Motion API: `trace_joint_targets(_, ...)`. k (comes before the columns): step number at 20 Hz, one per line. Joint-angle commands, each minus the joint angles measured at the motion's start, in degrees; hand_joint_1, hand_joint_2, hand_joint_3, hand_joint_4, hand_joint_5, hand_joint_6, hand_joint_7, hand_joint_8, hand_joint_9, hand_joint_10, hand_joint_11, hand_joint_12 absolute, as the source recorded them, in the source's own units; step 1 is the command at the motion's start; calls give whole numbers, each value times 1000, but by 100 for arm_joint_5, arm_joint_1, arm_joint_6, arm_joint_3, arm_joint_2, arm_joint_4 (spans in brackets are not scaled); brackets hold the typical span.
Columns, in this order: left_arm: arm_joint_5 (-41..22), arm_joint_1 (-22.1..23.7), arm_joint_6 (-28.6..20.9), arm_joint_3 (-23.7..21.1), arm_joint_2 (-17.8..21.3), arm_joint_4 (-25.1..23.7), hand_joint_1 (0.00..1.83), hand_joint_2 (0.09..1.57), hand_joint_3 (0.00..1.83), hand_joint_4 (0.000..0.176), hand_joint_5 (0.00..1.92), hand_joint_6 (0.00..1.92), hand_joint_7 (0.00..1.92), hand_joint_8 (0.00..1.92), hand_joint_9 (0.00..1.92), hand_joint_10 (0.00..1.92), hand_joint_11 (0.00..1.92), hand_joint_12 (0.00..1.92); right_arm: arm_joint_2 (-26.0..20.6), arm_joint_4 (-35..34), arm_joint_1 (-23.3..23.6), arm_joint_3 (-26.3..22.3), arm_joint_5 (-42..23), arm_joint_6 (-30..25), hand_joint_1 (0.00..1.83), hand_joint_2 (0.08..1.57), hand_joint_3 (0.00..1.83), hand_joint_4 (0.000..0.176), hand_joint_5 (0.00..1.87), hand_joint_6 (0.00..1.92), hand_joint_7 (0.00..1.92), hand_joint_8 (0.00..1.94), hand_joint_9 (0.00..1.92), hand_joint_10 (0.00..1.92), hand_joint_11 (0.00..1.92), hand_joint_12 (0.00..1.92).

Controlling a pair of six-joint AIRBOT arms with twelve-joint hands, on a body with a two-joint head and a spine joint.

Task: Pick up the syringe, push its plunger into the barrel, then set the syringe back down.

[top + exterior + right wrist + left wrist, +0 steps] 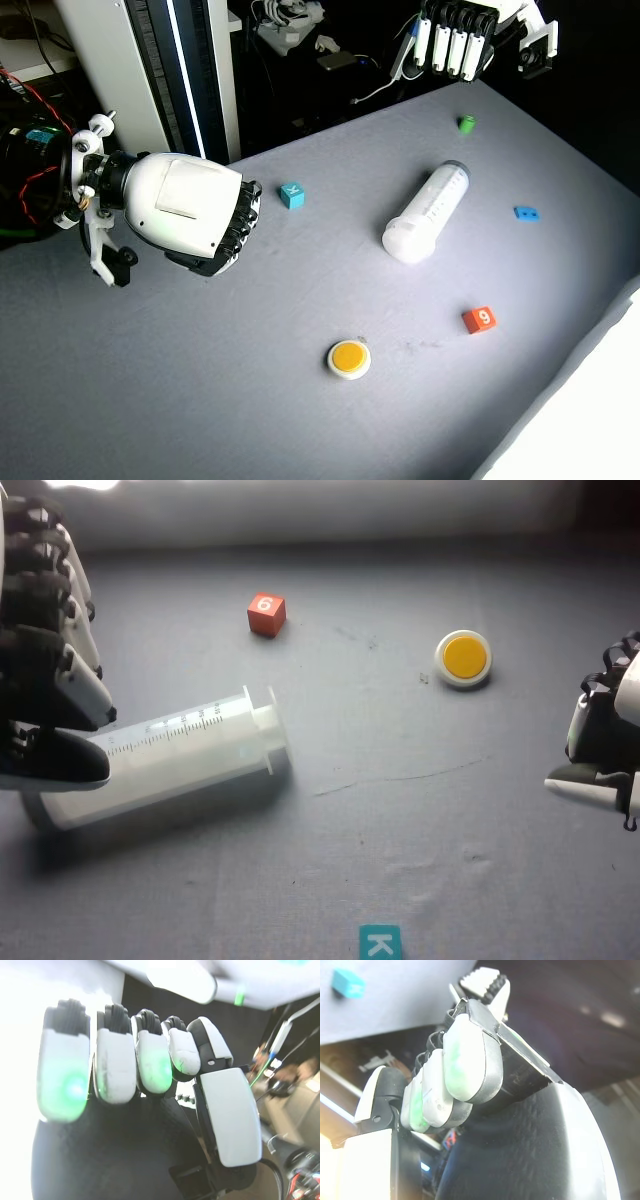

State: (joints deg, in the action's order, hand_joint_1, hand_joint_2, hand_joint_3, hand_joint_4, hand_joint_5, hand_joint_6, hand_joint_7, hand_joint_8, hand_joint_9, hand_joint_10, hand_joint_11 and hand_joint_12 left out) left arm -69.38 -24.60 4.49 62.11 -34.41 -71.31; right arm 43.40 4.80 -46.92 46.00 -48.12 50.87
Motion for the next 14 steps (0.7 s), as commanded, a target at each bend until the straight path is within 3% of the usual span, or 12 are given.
trace_joint_targets(1, -331, 23, 63, -22, -26, 489, 1267, 1311, 11, 74, 1553, 1921, 1663, 1921, 1695, 1921, 1635, 1921, -20, 31, 66, 4, -601, -1, 942, 1452, 8, 29, 1393, 1921, 1576, 1941, 1638, 1921, 1742, 1921)
trace_joint_targets(2, -356, 21, 93, -22, -36, 501, 1253, 1318, 11, 95, 1562, 1921, 1662, 1921, 1695, 1921, 1671, 1921, -20, 39, 77, 4, -525, -1, 912, 1449, 5, 42, 1343, 1921, 1540, 1941, 1604, 1921, 1714, 1921)
trace_joint_targets(4, -430, -9, 168, -34, -45, 560, 1250, 1317, 9, 110, 1561, 1921, 1649, 1921, 1681, 1921, 1658, 1921, -20, 75, 103, 4, -329, -1, 786, 1453, 5, 59, 1311, 1921, 1500, 1941, 1544, 1921, 1650, 1921)
trace_joint_targets(5, -484, -41, 168, -55, -39, 532, 1240, 1319, 6, 155, 1545, 1921, 1634, 1921, 1660, 1921, 1626, 1921, -20, 75, 107, 5, -316, -1, 751, 1466, 8, 67, 1293, 1921, 1481, 1941, 1528, 1921, 1633, 1921)
trace_joint_targets(6, -521, -71, 168, -80, -39, 549, 1251, 1316, 3, 169, 1542, 1921, 1634, 1921, 1658, 1921, 1617, 1921, -18, 77, 117, 5, -316, -1, 716, 1464, 6, 77, 1294, 1921, 1458, 1941, 1499, 1921, 1597, 1921)
trace_joint_targets(11, -524, -56, 166, -167, -20, 503, 1244, 1292, 0, 176, 1537, 1921, 1631, 1921, 1648, 1921, 1595, 1921, 28, 79, 392, 6, -206, -25, 742, 1416, 0, 134, 1271, 1921, 1360, 1941, 1390, 1921, 1475, 1921)
trace_joint_targets(12, -520, -51, 165, -176, -20, 522, 1244, 1292, 0, 176, 1537, 1921, 1631, 1921, 1648, 1921, 1595, 1921, 47, 113, 453, 13, -222, -158, 742, 1416, 0, 134, 1271, 1921, 1360, 1941, 1390, 1921, 1475, 1921)
trace_joint_targets(14, -524, -46, 167, -168, -16, 520, 1224, 1290, 0, 172, 1545, 1921, 1640, 1921, 1653, 1921, 1594, 1921, 144, 341, 712, 60, -245, -895, 726, 1433, 3, 158, 1263, 1921, 1329, 1941, 1358, 1921, 1438, 1921)
